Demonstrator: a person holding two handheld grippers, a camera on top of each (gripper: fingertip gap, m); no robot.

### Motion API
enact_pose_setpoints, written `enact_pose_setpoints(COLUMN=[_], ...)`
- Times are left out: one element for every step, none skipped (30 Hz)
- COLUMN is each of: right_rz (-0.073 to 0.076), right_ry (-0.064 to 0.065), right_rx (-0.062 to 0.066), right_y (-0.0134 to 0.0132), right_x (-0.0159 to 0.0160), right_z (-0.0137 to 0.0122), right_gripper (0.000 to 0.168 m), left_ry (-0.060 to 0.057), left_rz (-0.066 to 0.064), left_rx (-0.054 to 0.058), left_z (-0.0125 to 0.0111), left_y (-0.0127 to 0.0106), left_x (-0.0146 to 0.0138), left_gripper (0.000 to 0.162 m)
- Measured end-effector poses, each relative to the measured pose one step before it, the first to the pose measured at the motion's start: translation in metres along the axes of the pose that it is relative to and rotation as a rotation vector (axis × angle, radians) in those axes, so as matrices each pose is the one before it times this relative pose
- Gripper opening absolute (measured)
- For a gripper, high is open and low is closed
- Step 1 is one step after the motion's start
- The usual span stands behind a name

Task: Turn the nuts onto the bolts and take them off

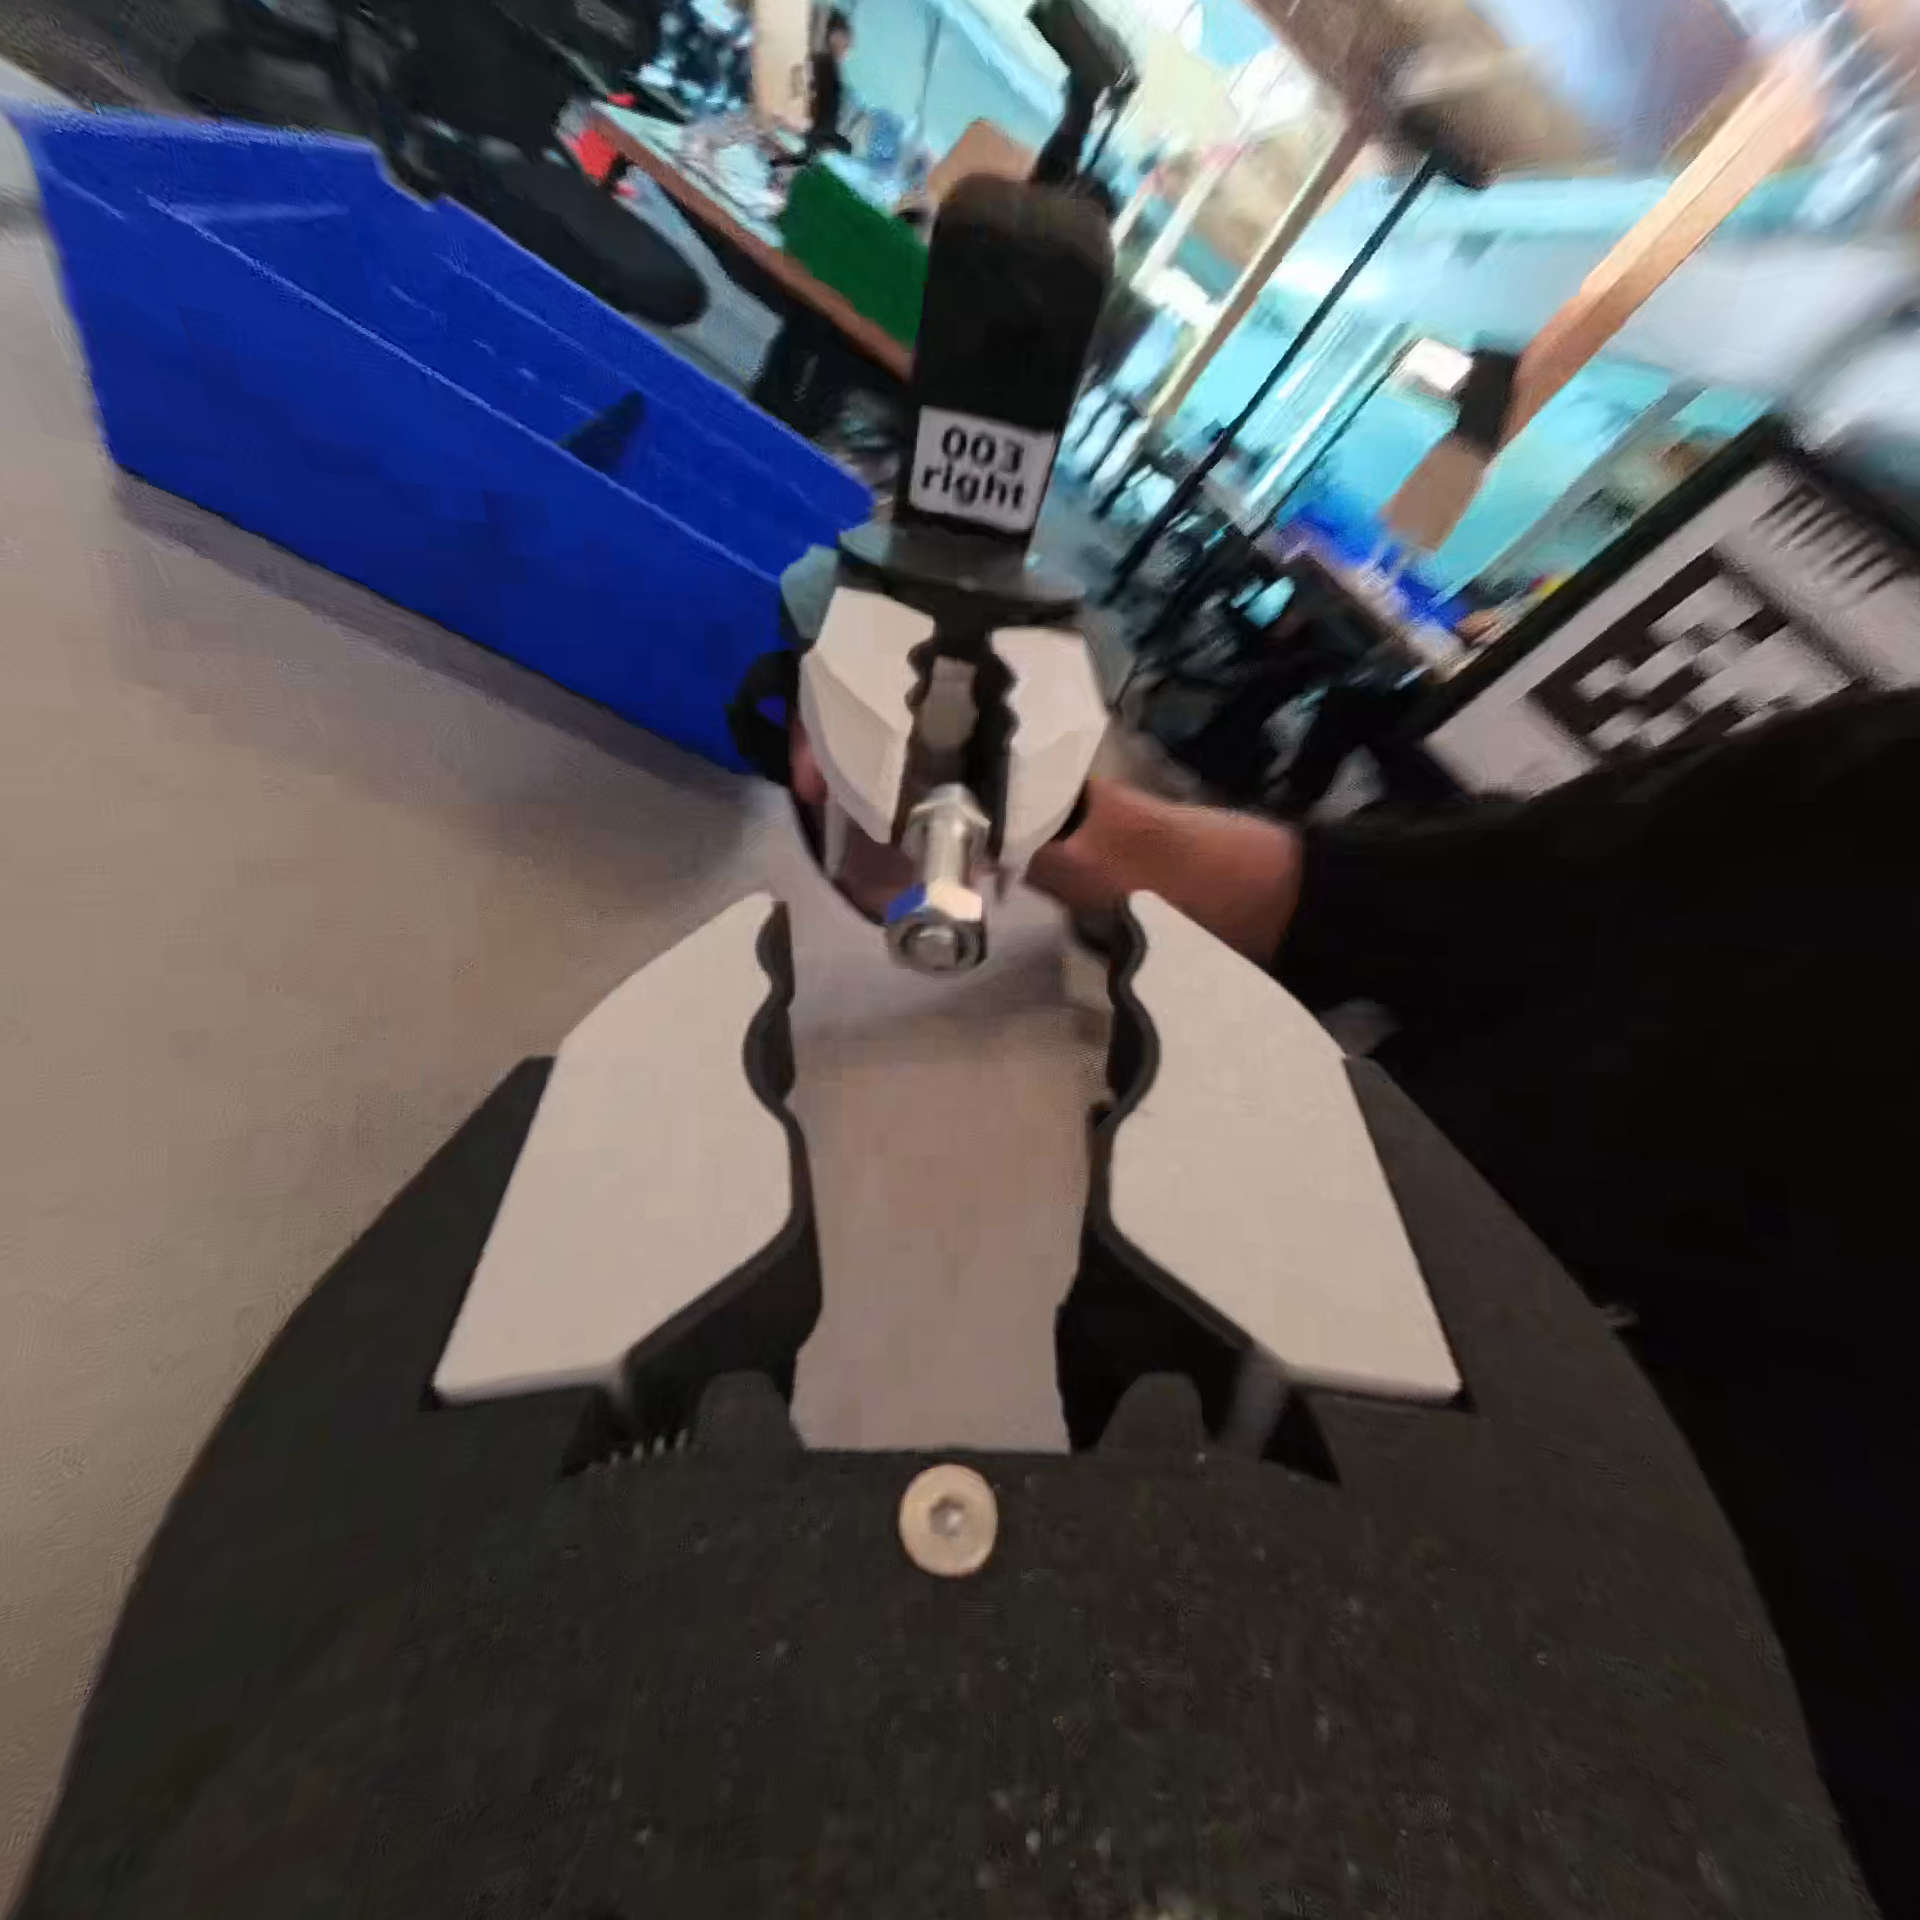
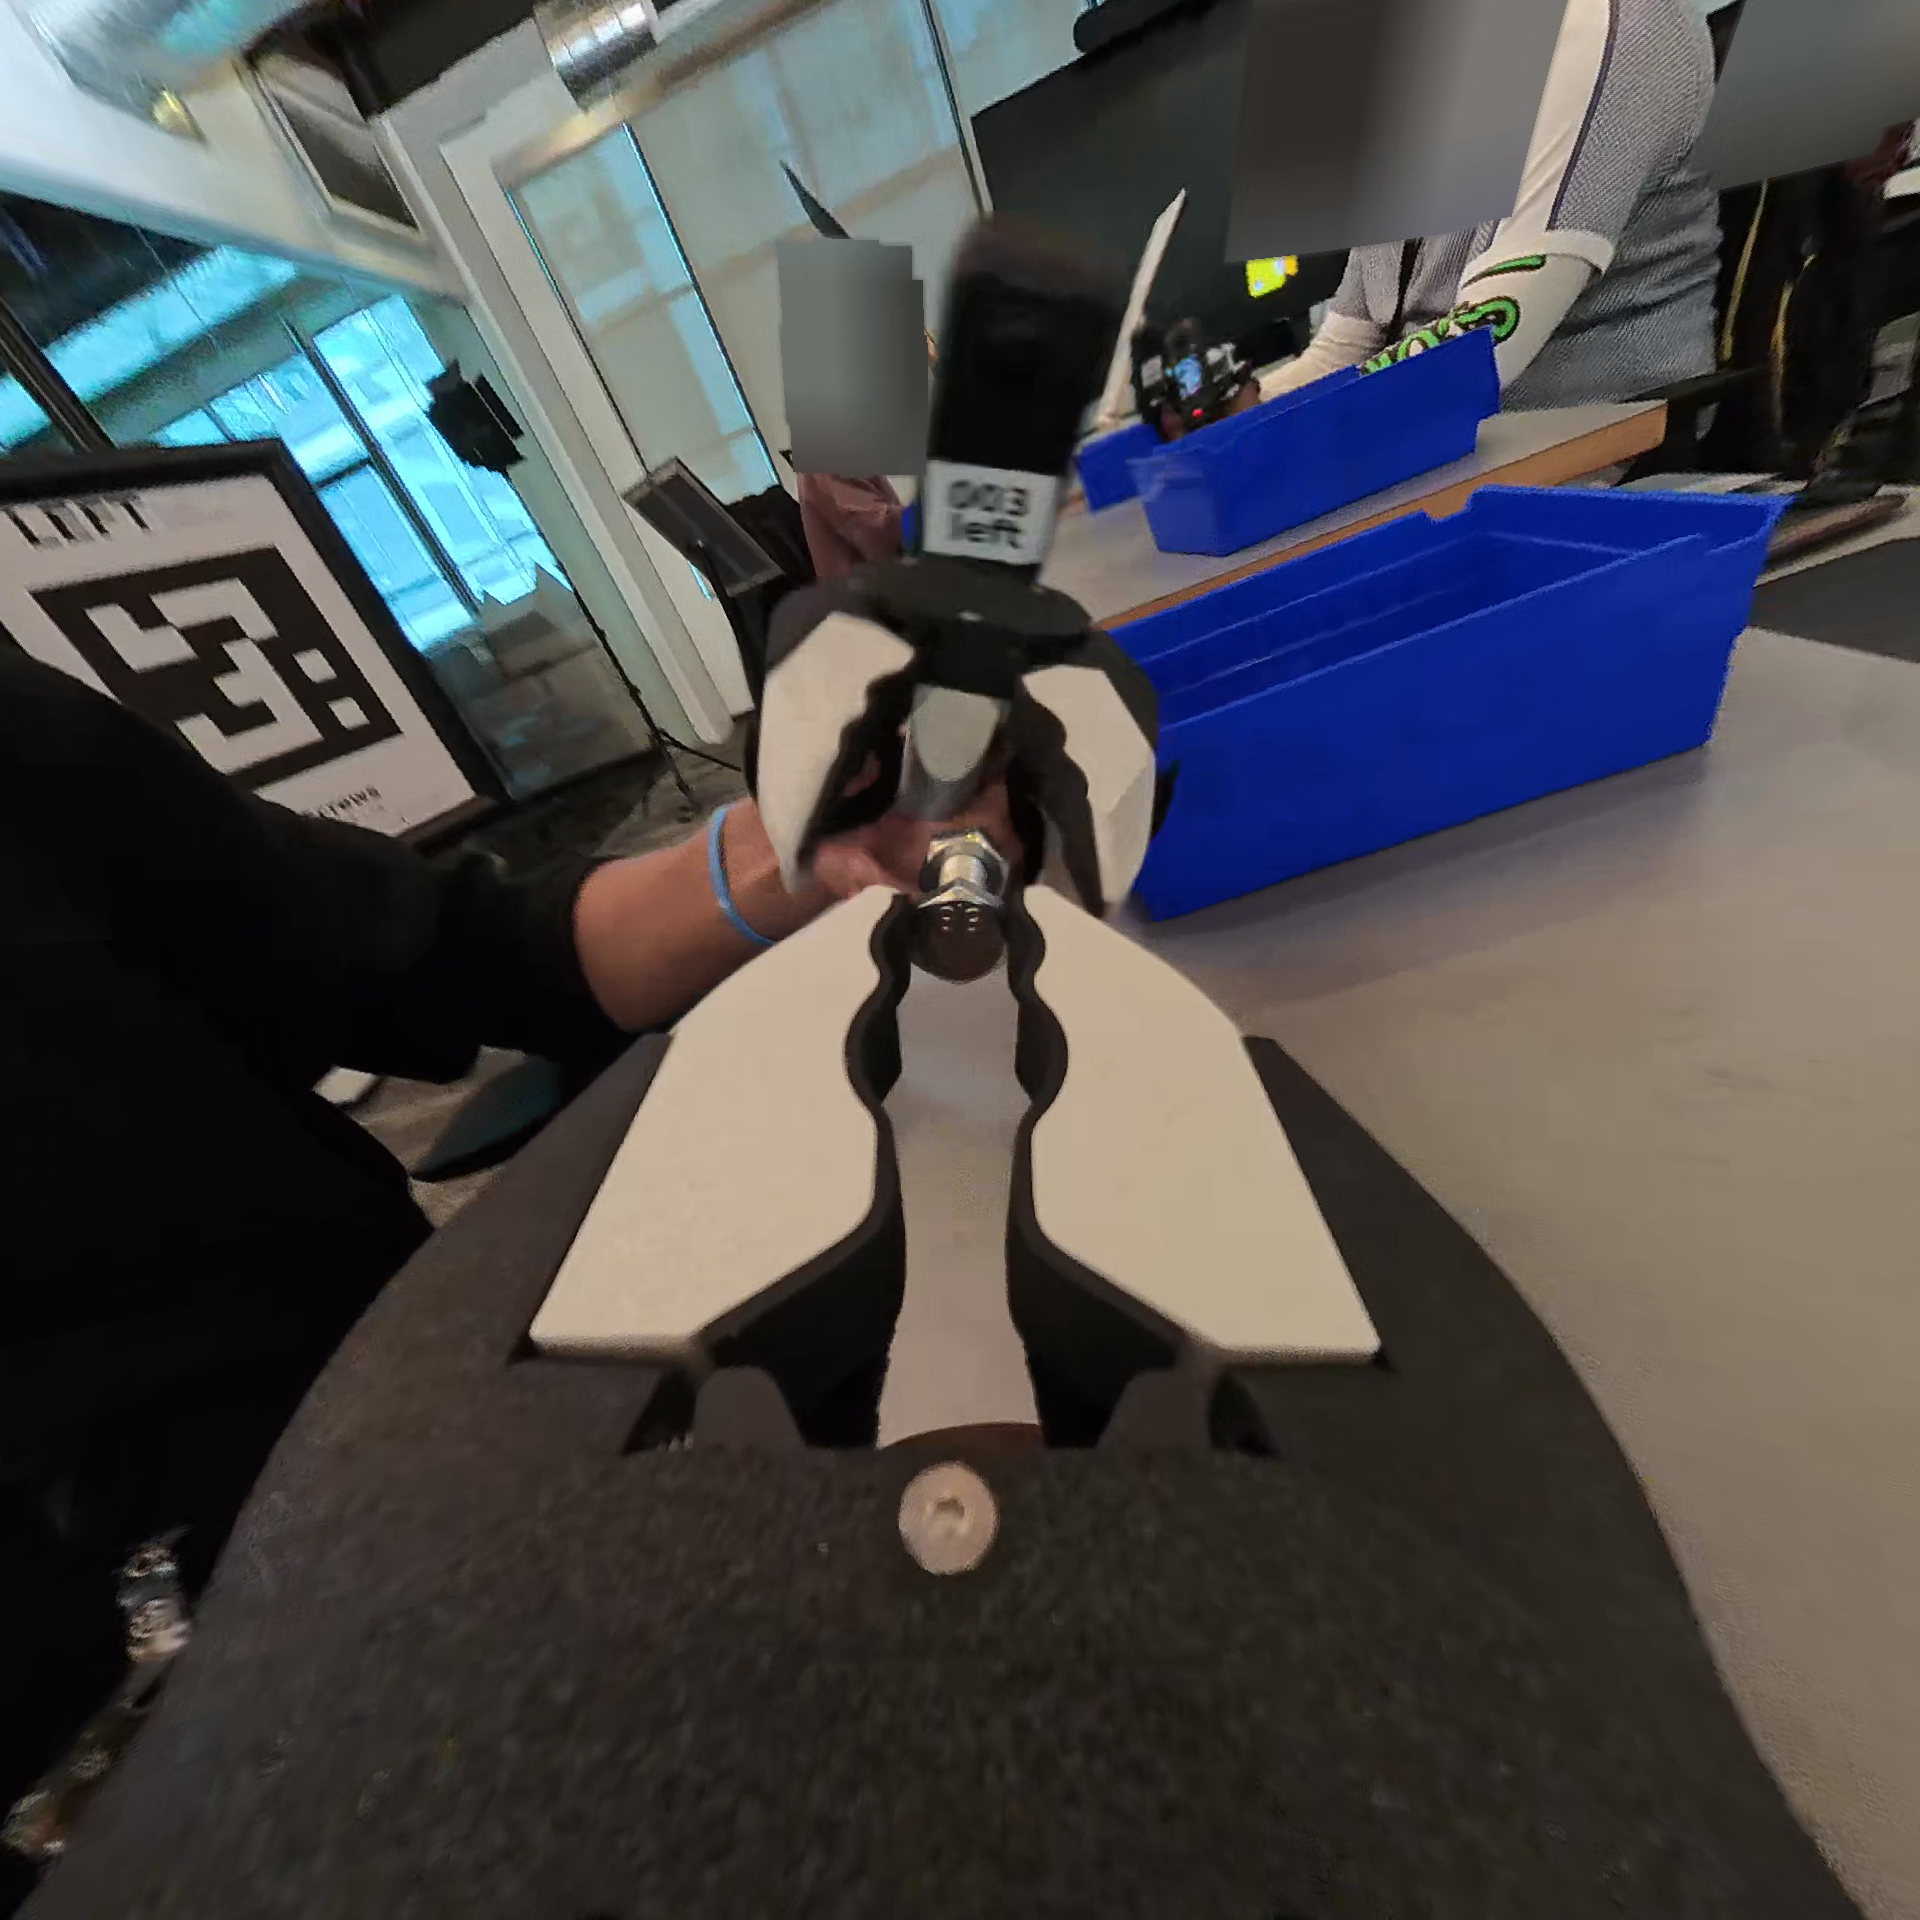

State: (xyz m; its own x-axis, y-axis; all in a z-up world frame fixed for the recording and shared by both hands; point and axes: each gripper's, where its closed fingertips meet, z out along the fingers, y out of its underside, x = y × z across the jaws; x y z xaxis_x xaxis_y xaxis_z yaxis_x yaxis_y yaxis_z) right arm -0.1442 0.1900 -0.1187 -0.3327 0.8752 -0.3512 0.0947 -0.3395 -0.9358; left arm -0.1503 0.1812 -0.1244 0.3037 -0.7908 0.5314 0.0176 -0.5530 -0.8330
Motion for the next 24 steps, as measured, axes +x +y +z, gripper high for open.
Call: enact_pose_setpoints(right_rz=[0.0349, 0.0316, 0.0231, 0.0122, 0.0039, 0.0005, 0.0023, -0.0011, -0.0191, -0.0179, -0.0181, -0.0297, -0.0435, -0.0477, -0.0387, -0.0339, -0.0013, 0.0248, 0.0238, 0.0206, 0.0201, 0.0224, 0.0291, 0.0284], right_ry=[-0.0253, -0.0282, -0.0189, -0.0053, -0.0008, -0.0021, -0.0036, 0.0056, 0.0177, 0.0102, 0.0049, 0.0061, 0.0121, 0.0011, 0.0172, 0.0201, 0.0098, -0.0019, -0.0075, 0.0063, 0.0116, 0.0023, -0.0006, -0.0023], right_rx=[0.0118, 0.0084, 0.002, -0.0068, -0.015, -0.0117, -0.007, -0.008, -0.0113, -0.0102, -0.0027, 0.0077, 0.0047, -0.0105, -0.0294, -0.0189, 0.0065, 0.0169, 0.0178, 0.0116, 0.0076, 0.013, 0.0173, 0.0195], right_y=[-0.00143, -0.00075, 0.00041, 0.00161, 0.00272, 0.00237, 0.00162, 0.00166, 0.00214, 0.00187, 0.00099, -0.0007, -0.00062, 0.00115, 0.00378, 0.00305, -0.00039, -0.00201, -0.00234, -0.00175, -0.00161, -0.00259, -0.00328, -0.00362], right_x=[-0.0013, -0.00185, -0.00104, 0.00035, 0.00043, -0.00037, -0.00074, 0.00021, 0.00192, 0.00054, -0.00026, -0.00093, -0.00099, -0.00306, -0.00063, 0.00021, 0.00042, 0.00104, 0.00102, 0.00313, 0.00377, 0.00228, 0.00203, 0.00174], right_z=[-0.00059, -0.00033, 0.00024, 0.00064, 0.00096, 0.00129, 0.0012, 0.00122, 0.00081, 0.00066, 0.00061, 0.00019, 0.00043, 0.00122, 0.00206, 0.00197, 0.00141, 0.00044, -0.00061, -0.00154, -0.00211, -0.00251, -0.00239, -0.00229], right_gripper=[0.017, 0.017, 0.017, 0.017, 0.017, 0.017, 0.017, 0.017, 0.017, 0.017, 0.017, 0.018, 0.017, 0.017, 0.018, 0.018, 0.018, 0.018, 0.018, 0.018, 0.018, 0.018, 0.017, 0.017], left_ry=[-0.1082, -0.0932, -0.0521, -0.0102, 0.0126, 0.0324, 0.0313, 0.0064, 0.0137, 0.0325, 0.0453, 0.0528, 0.0642, 0.0745, 0.1036, 0.1146, 0.0308, -0.0759, -0.0454, 0.0063, -0.0042, -0.0509, -0.0663, -0.0717], left_rz=[0.1551, 0.122, 0.0839, 0.0453, 0.0108, -0.0129, -0.0191, -0.0135, -0.0393, -0.0777, -0.1141, -0.1338, -0.1551, -0.1595, -0.149, -0.0808, -0.0013, 0.0393, 0.0543, 0.0437, 0.0487, 0.0826, 0.1137, 0.1196], left_rx=[-0.0495, -0.0318, -0.011, 0.0087, 0.0206, 0.0317, 0.0192, -0.0039, -0.0094, -0.0209, -0.006, 0.035, 0.0514, 0.0619, 0.0571, 0.0185, -0.0179, -0.0226, -0.0038, 0.0011, 0.001, 0.0007, -0.0028, -0.0194], left_z=[-0.00041, -0.00023, 0.00019, 0.00044, 0.00058, -0.0003, -0.00019, -0.00059, -0.00064, -0.00013, -0.00076, -0.00131, -0.00184, -0.00268, -0.00312, -0.00159, 0.00011, 0.00056, 0.00082, -0.00026, -0.00083, -0.00133, -0.00174, -0.00064], left_y=[0.00701, 0.00648, 0.00325, -0.00066, -0.00297, -0.0046, -0.00253, 0.0005, 0.00193, 0.00259, -0.00087, -0.00477, -0.00785, -0.00812, -0.00826, -0.00347, 0.0025, 0.00325, -0.00003, -0.00202, -0.00351, -0.00342, -0.00118, 0.00227], left_x=[-0.00661, -0.00534, -0.00069, 0.00303, 0.00261, 0.00506, 0.00315, -0.00081, -0.00131, -0.00022, -0.00009, -0.00006, 0.00076, 0.00055, 0.00514, 0.00908, 0.00142, -0.00991, -0.00352, 0.00457, 0.00399, -0.00105, -0.00197, -0.00414], left_gripper=[0.055, 0.05, 0.047, 0.04, 0.032, 0.029, 0.025, 0.016, 0.013, 0.013, 0.012, 0.011, 0.009, 0.0, 0.0, 0.0, 0.0, 0.0, 0.0, 0.0, 0.002, 0.015, 0.027, 0.04])
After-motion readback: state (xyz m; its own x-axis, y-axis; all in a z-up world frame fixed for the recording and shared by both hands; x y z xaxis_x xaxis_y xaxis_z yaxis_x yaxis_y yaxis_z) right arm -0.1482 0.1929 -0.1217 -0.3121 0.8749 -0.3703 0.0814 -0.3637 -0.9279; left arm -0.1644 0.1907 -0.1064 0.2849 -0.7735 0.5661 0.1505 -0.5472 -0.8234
